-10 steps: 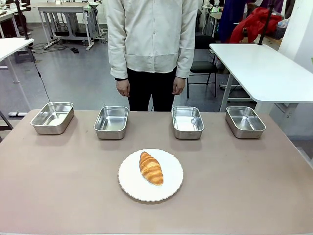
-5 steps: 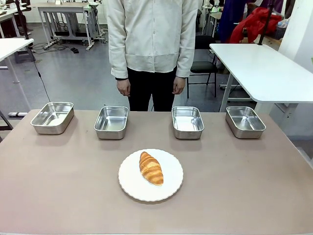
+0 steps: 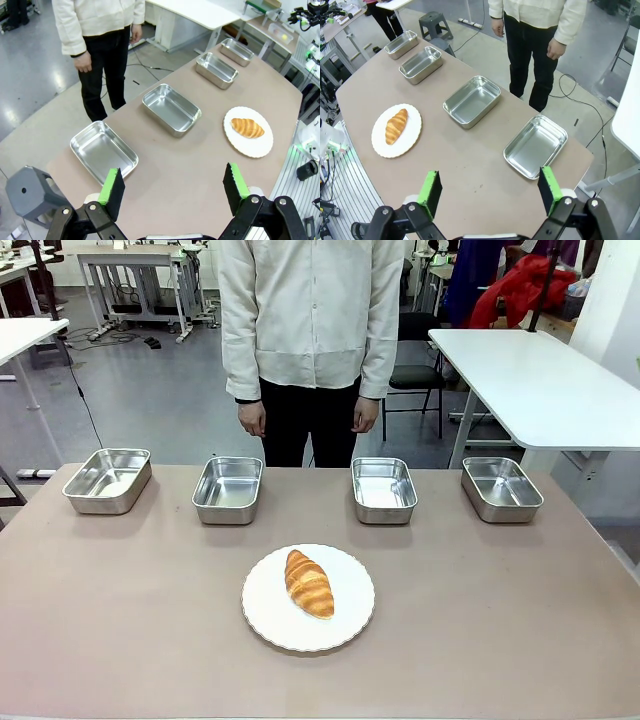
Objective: Place the bread in the container.
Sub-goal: Place the Butter Roll into the Airtight Container indicated by the human.
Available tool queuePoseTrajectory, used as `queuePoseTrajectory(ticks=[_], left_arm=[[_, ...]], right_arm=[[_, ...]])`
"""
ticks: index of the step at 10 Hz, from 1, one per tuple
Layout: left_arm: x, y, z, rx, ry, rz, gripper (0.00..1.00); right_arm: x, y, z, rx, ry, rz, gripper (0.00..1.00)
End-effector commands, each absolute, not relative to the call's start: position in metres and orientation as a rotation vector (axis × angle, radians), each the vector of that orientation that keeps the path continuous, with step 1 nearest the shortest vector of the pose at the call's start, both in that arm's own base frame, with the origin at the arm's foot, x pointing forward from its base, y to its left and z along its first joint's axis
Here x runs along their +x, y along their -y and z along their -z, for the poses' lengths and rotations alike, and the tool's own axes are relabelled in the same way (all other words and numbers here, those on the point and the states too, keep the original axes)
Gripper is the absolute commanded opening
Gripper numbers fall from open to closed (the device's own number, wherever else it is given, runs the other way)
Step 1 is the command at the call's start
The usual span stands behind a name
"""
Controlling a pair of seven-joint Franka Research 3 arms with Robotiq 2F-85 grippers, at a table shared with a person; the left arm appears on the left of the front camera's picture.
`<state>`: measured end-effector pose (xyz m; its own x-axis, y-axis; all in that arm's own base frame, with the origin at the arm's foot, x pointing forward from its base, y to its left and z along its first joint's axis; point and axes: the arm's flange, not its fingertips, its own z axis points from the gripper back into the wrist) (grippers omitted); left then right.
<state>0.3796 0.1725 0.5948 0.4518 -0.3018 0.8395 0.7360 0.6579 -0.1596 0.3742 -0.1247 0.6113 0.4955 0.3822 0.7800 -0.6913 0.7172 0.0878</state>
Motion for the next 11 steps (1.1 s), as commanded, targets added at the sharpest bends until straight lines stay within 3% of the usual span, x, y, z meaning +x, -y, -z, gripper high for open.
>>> queuePoseTrajectory(ticks=[1, 11], left_arm=[[0.3815, -0.1721, -0.5954, -0.568, 0.905, 0.696, 1.00], [0.3815, -0.1721, -0.5954, -0.568, 0.905, 0.696, 1.00]], right_arm=[[0.3756, 0.1259, -0.6120, 0.429, 0.842, -0.696, 1.00], [0.3756, 0.1259, -0.6120, 0.429, 0.842, -0.696, 1.00]])
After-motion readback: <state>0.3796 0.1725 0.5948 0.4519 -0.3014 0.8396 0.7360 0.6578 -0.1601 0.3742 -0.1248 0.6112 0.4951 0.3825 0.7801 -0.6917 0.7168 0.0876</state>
